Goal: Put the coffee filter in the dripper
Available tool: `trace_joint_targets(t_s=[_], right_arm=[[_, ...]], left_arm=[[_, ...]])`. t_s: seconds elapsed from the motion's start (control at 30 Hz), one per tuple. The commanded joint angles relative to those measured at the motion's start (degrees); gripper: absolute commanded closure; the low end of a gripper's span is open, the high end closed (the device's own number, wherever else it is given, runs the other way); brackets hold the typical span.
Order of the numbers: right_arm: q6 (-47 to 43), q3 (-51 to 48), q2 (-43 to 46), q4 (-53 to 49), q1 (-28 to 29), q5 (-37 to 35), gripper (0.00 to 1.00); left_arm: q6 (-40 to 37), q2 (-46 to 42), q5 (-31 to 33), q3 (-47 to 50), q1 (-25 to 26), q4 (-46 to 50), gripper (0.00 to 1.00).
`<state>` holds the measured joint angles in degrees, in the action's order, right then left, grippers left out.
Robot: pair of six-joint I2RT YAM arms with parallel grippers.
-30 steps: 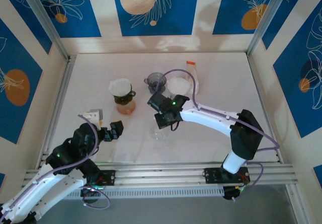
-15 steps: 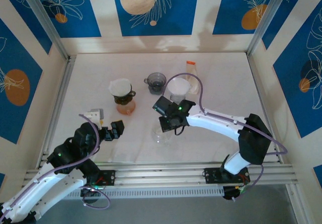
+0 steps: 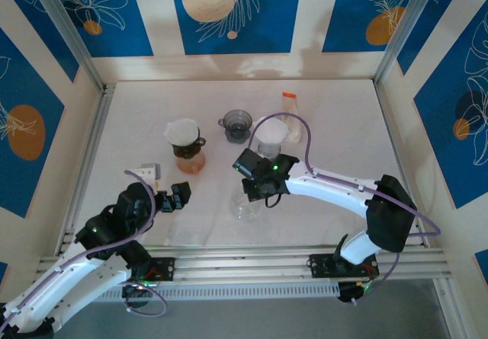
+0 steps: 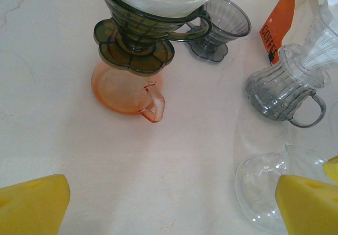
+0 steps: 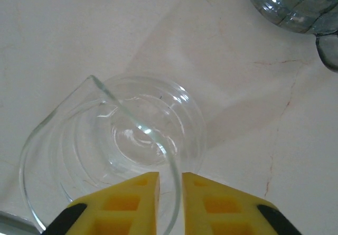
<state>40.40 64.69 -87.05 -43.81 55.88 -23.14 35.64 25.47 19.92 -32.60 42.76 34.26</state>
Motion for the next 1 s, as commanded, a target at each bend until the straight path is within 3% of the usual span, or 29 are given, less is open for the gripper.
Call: trace_joint_targets(t_s=[0.0, 0.13, 0.37, 0.63, 0.8, 0.97], right_arm=[[1.3, -1.2, 1.1, 2.0, 0.2, 0.6, 0.79], [1.7, -2.2, 0.9, 3.6, -0.2, 2.2, 0.86], [1.7, -1.5, 0.5, 4.6, -0.2, 1.9, 0.86], [0.1, -0.5, 5.7, 2.8, -1.4, -2.1, 0.69], [-0.6, -1.6, 10.1, 2.6, -2.0, -4.5, 0.68], [-0.8, -3.6, 14.0, 2.7, -2.3, -5.8, 0.68]], left_arm=[[0.5, 0.0, -0.7, -0.1, -0.3, -1.5, 0.00], [0.7, 0.0, -0.6, 0.1, -0.3, -1.6, 0.00], [1.0, 0.3, -0.9, 0.1, -0.2, -1.9, 0.00], [-2.9, 5.4, -4.4, -4.0, -0.5, -4.0, 0.00], [-9.5, 19.2, -16.1, -14.6, -4.7, -4.7, 0.01], [-12.1, 33.6, -32.4, -27.7, -13.6, -4.8, 0.19]])
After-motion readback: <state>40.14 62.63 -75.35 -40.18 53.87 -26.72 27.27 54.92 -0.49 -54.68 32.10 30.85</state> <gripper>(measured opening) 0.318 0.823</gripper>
